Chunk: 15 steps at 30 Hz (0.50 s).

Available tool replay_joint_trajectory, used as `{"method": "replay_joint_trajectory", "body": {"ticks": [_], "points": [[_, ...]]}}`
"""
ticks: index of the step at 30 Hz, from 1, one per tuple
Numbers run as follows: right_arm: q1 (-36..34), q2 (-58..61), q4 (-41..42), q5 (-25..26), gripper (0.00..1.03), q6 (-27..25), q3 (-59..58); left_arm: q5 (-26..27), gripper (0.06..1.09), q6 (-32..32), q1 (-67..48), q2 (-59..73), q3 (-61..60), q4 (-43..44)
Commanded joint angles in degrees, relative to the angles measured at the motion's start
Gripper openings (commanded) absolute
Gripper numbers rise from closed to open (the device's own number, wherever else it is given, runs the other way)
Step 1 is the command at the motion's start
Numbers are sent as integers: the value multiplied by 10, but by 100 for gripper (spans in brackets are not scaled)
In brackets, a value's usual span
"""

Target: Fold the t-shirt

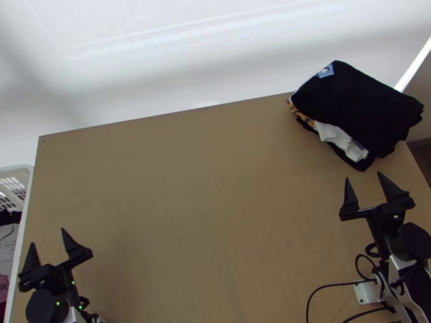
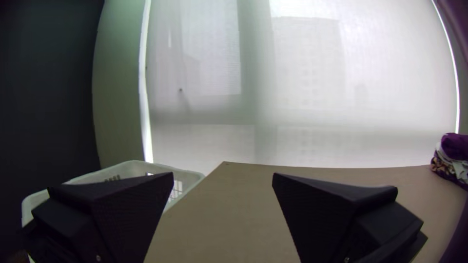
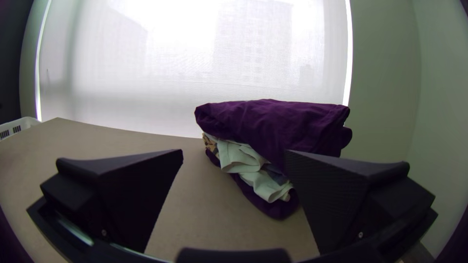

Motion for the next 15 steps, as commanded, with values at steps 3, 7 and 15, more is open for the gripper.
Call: {"method": "replay_joint_trajectory", "body": {"ticks": [3,7,15], "points": [[-3,-2,-2,0,98,-10,-7,-6,104,49,70,-4,29,-5],[-3,-2,-2,0,98,-10,-7,-6,104,48,84,-1,95,-41],[-3,-2,-2,0,98,-10,-7,-6,104,22,111,169,298,-121]]}}
